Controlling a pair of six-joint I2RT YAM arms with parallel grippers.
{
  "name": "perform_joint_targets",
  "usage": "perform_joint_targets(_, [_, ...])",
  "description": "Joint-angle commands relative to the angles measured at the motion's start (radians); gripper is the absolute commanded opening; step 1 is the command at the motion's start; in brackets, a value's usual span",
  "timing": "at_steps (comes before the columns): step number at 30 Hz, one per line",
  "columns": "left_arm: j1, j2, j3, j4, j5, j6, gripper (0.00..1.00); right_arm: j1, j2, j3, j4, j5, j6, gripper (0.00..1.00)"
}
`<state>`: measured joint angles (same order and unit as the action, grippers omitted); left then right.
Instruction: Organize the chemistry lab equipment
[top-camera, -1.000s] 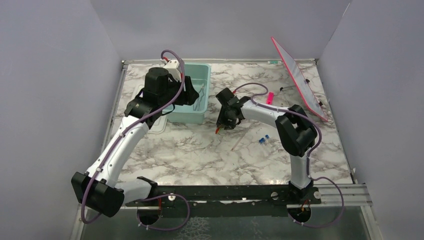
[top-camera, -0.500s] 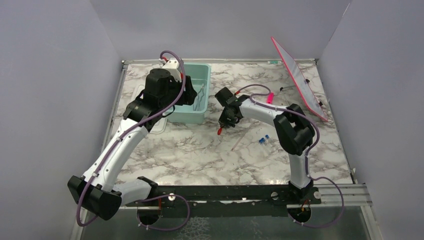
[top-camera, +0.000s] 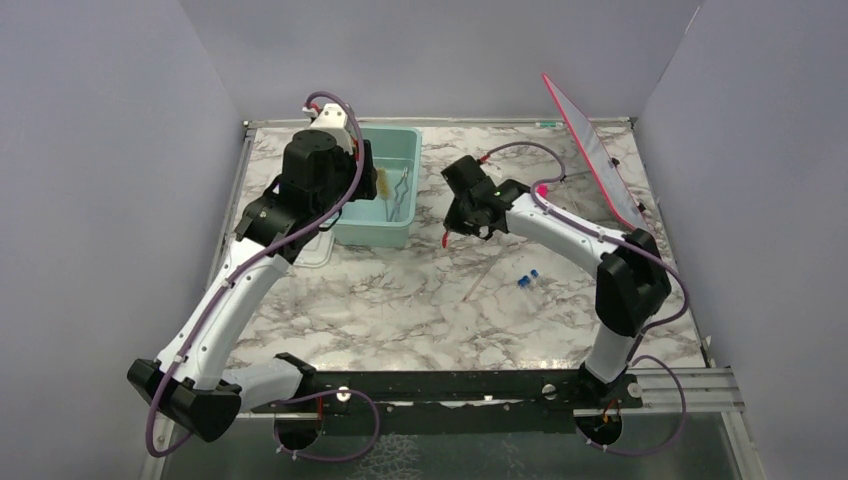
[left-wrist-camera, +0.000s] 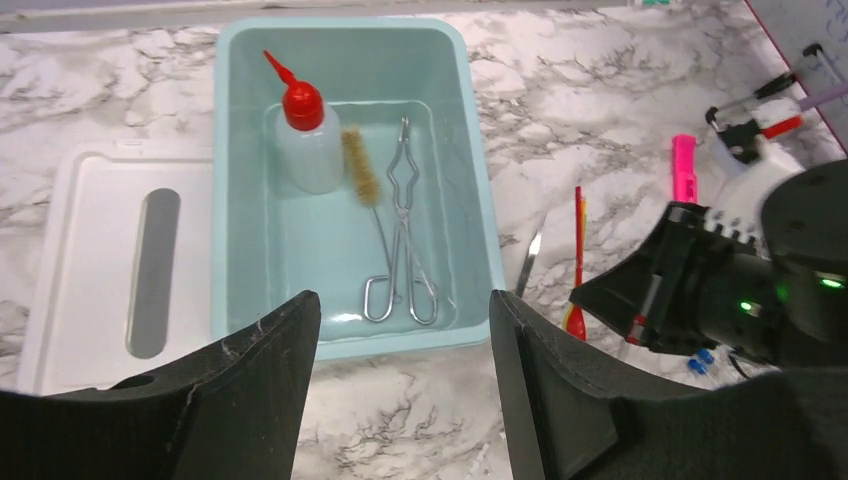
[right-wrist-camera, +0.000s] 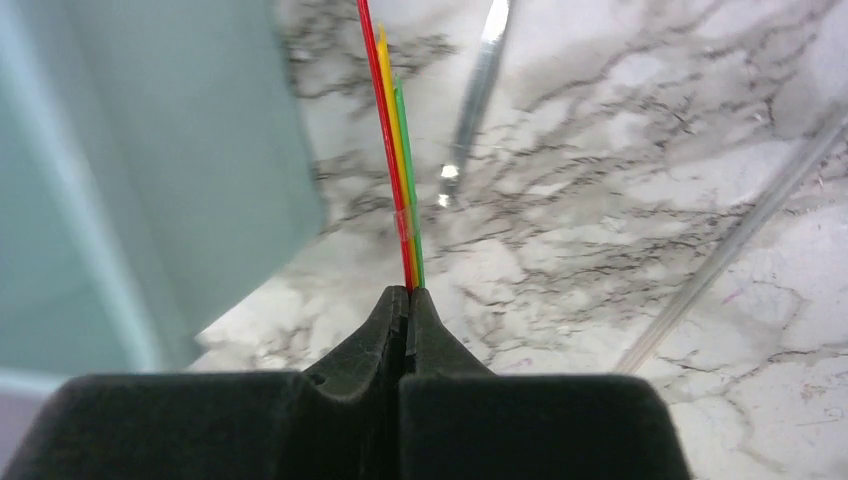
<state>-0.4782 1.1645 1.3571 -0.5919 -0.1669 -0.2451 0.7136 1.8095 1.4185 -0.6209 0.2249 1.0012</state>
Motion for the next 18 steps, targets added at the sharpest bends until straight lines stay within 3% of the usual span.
perform_joint_targets(1, [-0.007,-0.015,0.095,-0.044,-0.184,0.007,0.66,0.044,-0.081,0.102,0.064,0.061,-0.111,0.01])
perform_joint_targets(11, [-0.007,-0.033,0.197,-0.082,-0.399,0.008,0.70,0.120,0.106,0.434,0.162,0.053,-0.286,0.01])
perform_joint_targets(18, [-0.007,-0.044,0.192,-0.073,-0.402,-0.009,0.71,0.128,0.317,0.632,0.080,0.066,-0.295,0.01])
